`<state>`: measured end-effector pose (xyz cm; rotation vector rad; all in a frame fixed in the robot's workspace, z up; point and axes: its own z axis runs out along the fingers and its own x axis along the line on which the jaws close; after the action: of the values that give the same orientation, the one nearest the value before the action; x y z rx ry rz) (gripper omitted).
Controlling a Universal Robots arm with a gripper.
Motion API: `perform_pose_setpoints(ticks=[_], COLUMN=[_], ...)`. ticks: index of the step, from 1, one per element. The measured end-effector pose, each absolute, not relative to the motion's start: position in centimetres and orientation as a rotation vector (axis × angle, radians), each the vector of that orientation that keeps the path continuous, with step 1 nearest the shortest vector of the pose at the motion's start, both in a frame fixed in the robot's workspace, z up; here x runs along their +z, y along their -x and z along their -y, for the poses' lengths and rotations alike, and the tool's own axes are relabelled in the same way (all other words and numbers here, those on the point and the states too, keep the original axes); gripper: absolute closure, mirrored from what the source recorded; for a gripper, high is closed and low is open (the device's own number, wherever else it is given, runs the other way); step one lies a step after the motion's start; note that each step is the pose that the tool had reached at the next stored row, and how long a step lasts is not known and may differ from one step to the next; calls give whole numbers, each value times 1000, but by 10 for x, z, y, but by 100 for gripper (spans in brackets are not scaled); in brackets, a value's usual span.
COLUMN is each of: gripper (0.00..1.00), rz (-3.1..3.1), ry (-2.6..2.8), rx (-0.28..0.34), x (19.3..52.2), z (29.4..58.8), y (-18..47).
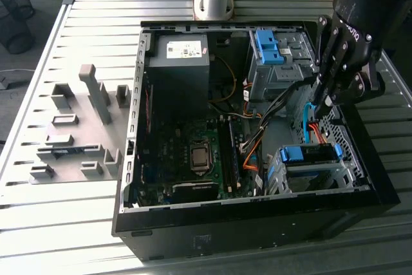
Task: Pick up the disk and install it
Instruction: 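Insert the second disk wire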
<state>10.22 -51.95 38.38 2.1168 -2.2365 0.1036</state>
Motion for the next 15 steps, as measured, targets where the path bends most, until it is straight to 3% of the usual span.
perform_pose_setpoints(ticks=[15], gripper=[75], rz=[2210], ry=[-2092], rx=[156], x=[368], z=[519], y=[-103])
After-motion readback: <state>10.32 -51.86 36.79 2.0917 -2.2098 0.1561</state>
